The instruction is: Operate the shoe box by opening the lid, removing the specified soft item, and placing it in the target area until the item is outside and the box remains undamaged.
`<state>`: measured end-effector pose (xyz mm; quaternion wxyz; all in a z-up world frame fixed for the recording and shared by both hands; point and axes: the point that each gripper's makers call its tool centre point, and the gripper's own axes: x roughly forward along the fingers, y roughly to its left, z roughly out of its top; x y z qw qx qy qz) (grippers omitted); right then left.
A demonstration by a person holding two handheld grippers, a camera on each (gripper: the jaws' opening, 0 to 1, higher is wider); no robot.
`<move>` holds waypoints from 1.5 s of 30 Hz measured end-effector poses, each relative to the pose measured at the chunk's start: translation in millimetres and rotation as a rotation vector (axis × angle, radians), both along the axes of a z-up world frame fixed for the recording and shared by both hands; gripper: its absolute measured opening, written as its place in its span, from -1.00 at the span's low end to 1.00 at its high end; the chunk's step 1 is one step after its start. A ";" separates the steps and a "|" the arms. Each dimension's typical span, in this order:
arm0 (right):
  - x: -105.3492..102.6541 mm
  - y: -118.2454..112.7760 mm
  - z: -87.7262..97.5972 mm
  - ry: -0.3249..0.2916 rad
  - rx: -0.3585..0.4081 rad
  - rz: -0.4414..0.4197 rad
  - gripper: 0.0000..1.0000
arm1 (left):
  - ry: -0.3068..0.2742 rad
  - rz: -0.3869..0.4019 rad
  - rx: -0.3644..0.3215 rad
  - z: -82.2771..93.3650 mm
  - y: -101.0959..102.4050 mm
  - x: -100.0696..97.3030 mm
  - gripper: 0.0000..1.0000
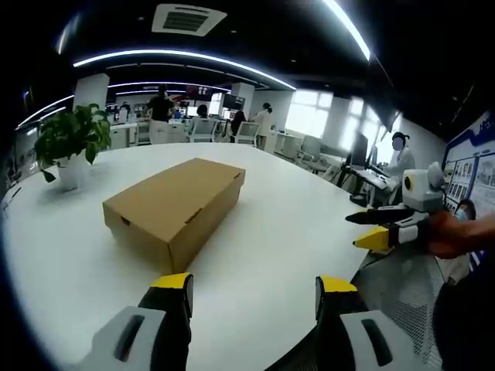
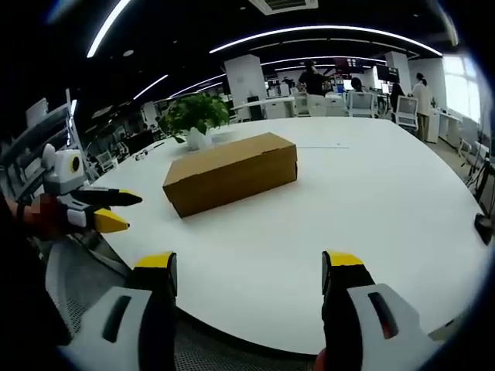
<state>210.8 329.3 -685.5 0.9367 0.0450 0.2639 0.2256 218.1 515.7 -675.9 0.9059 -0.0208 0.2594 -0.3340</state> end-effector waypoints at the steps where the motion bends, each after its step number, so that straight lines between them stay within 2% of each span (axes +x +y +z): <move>1: 0.1 -0.1 0.1 -0.001 0.000 0.000 0.45 | 0.001 -0.001 0.001 -0.3 0.0 0.0 0.30; 45: 0.3 -0.5 0.3 -0.001 0.000 -0.003 0.43 | 0.006 -0.016 0.005 -1.5 -2.2 -1.8 0.29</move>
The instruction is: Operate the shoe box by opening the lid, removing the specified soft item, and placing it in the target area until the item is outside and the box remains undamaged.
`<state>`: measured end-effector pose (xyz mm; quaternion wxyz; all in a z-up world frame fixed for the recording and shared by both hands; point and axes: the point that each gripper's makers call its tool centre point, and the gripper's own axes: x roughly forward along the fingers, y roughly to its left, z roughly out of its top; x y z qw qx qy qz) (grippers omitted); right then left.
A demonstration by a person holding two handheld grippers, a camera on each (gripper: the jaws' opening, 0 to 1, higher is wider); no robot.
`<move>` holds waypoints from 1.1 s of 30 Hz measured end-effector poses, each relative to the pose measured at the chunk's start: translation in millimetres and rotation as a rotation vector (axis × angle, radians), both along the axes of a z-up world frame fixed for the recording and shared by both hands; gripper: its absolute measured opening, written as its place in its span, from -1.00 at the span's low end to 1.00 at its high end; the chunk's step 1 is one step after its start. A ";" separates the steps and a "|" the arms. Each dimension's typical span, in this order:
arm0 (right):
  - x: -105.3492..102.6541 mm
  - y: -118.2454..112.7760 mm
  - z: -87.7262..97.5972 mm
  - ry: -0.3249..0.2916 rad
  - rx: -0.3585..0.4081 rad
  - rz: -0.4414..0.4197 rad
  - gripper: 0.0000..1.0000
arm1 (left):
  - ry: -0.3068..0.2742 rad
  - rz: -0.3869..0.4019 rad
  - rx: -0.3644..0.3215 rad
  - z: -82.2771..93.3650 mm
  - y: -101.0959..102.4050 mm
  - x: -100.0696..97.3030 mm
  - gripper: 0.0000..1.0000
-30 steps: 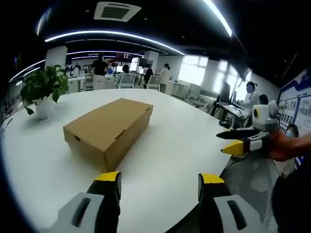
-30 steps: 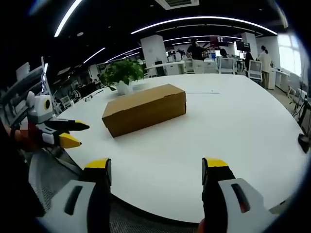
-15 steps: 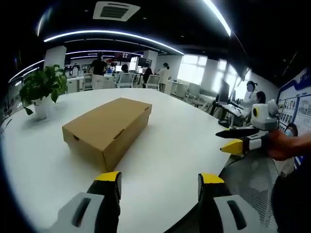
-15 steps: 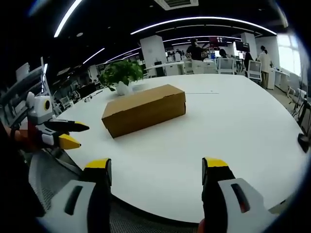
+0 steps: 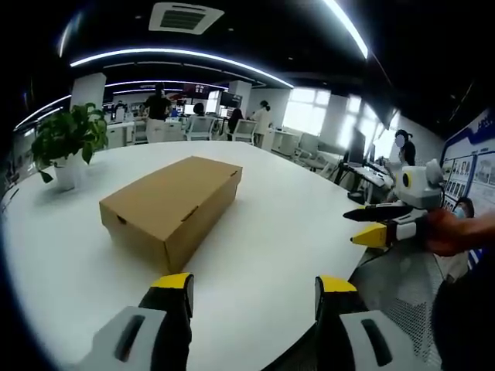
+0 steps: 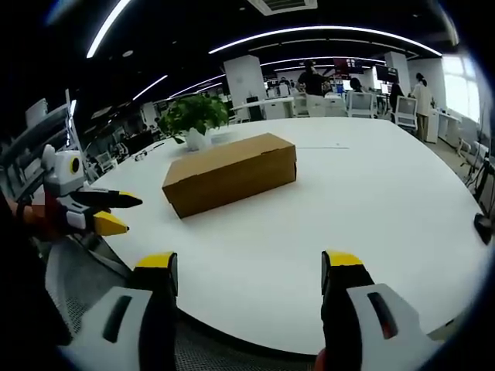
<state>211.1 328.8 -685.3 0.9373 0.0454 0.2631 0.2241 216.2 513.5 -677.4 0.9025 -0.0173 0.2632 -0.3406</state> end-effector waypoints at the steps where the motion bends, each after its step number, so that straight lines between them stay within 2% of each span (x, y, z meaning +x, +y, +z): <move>1: 0.0 0.1 -0.1 0.001 0.000 0.000 0.43 | -0.001 0.000 -0.001 0.3 0.0 0.1 0.29; 21: 0.4 5.4 -3.2 0.020 0.018 0.035 0.42 | 0.005 0.036 0.011 -1.8 5.7 5.5 0.29; 26: 2.0 5.6 -3.1 0.028 0.035 0.034 0.45 | 0.006 0.071 -0.017 2.3 12.5 11.7 0.28; 33: 2.1 9.2 -5.2 0.051 0.065 0.051 0.47 | 0.013 0.129 -0.015 1.5 21.3 16.7 0.28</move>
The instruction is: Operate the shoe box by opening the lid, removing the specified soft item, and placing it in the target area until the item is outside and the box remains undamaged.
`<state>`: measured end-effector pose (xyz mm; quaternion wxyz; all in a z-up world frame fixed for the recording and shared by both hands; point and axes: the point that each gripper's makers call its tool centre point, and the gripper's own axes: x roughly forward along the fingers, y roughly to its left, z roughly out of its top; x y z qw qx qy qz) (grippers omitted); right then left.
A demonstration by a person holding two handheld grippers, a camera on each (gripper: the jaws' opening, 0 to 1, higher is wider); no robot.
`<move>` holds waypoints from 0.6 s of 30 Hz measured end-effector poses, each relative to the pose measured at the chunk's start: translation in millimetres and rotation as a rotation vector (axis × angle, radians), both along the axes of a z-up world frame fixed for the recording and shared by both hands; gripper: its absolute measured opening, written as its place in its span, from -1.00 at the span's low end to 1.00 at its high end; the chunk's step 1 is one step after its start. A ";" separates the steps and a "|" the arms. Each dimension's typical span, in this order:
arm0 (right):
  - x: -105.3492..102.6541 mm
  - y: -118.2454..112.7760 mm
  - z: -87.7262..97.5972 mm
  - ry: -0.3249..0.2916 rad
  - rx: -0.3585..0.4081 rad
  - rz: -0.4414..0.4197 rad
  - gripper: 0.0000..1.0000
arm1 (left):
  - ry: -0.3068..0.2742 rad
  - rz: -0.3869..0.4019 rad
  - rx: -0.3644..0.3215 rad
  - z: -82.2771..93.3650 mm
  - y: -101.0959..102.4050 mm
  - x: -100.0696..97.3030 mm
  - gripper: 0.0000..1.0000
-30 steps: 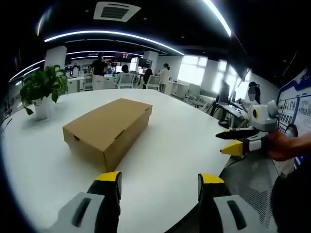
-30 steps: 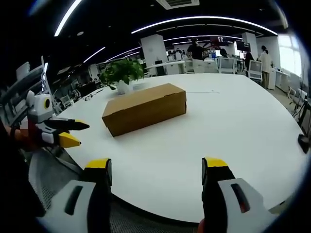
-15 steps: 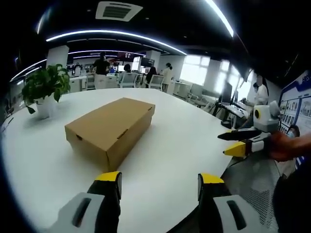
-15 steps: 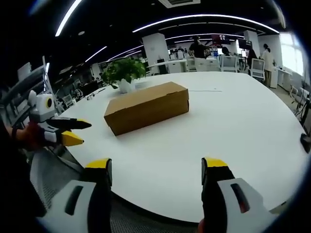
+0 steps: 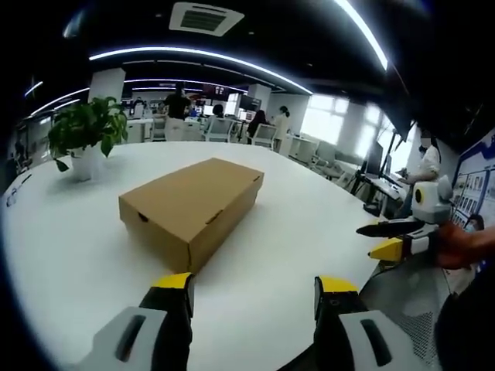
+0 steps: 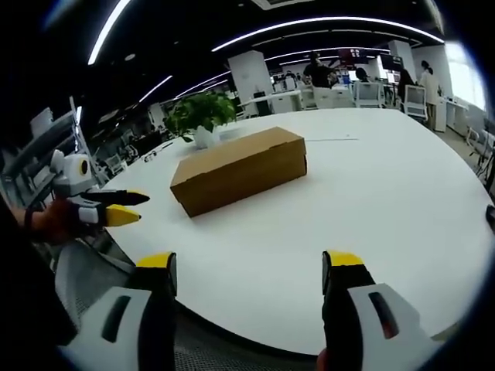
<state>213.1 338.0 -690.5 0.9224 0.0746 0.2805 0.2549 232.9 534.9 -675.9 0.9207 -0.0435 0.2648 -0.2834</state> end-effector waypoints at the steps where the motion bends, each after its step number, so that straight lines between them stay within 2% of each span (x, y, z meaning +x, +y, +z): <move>1: 0.9 0.3 -0.7 0.007 0.004 0.003 0.47 | 0.001 0.003 0.000 0.0 0.6 0.5 0.28; 8: 6.6 1.7 -4.5 0.036 0.037 0.012 0.48 | 0.009 0.062 -0.016 1.4 10.1 6.7 0.28; 12: 12.5 5.1 -6.5 0.037 0.024 0.035 0.44 | 0.000 0.097 -0.011 3.2 16.3 10.1 0.28; 18: 37.8 9.3 -8.1 0.037 0.016 0.084 0.43 | -0.002 0.176 -0.024 5.1 32.5 17.5 0.28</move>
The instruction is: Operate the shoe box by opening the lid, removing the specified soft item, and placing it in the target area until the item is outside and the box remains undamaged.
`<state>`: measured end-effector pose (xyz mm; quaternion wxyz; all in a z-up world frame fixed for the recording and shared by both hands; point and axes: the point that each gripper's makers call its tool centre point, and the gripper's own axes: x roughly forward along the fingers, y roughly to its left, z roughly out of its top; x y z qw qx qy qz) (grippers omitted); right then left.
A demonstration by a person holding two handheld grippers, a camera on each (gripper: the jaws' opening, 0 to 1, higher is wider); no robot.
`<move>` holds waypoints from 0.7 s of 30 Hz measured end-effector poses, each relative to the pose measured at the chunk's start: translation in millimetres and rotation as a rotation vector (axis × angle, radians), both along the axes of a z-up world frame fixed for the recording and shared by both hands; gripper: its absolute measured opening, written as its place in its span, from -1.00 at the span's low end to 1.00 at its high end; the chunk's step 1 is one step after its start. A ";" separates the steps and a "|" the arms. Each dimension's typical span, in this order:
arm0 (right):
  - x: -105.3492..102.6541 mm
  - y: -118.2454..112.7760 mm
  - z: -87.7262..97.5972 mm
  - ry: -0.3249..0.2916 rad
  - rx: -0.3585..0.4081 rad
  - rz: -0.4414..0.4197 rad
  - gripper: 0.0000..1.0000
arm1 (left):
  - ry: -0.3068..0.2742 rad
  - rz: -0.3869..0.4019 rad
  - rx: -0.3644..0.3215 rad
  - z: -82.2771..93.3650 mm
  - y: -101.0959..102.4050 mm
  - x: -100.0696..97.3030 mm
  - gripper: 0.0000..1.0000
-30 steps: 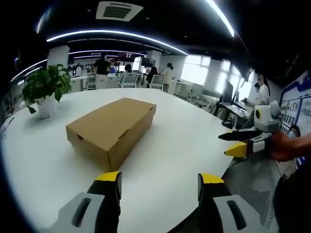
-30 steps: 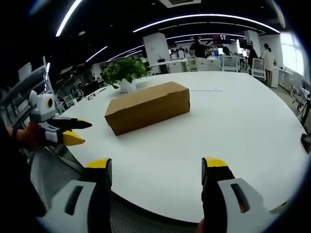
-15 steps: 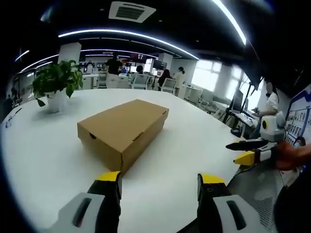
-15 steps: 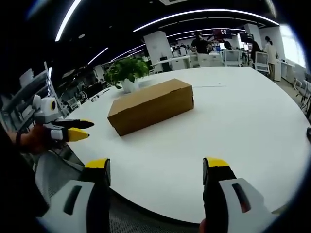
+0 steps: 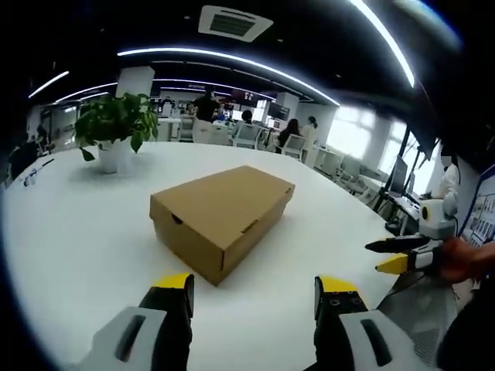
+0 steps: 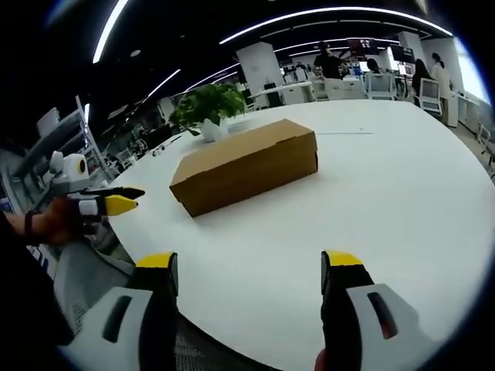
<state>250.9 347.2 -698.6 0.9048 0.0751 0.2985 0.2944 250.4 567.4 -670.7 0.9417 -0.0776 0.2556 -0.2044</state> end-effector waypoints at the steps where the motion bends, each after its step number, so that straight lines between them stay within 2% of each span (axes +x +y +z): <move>1: 3.7 0.0 0.3 -0.001 0.002 0.003 0.42 | 0.000 0.009 -0.001 0.0 1.7 0.7 0.28; 10: 52.0 -2.0 0.6 -0.010 0.011 0.031 0.41 | 0.006 0.056 0.041 -4.2 11.5 7.4 0.25; 21: 123.2 -3.4 -3.3 -0.013 0.025 0.041 0.38 | 0.015 0.113 0.044 -7.8 21.9 20.4 0.21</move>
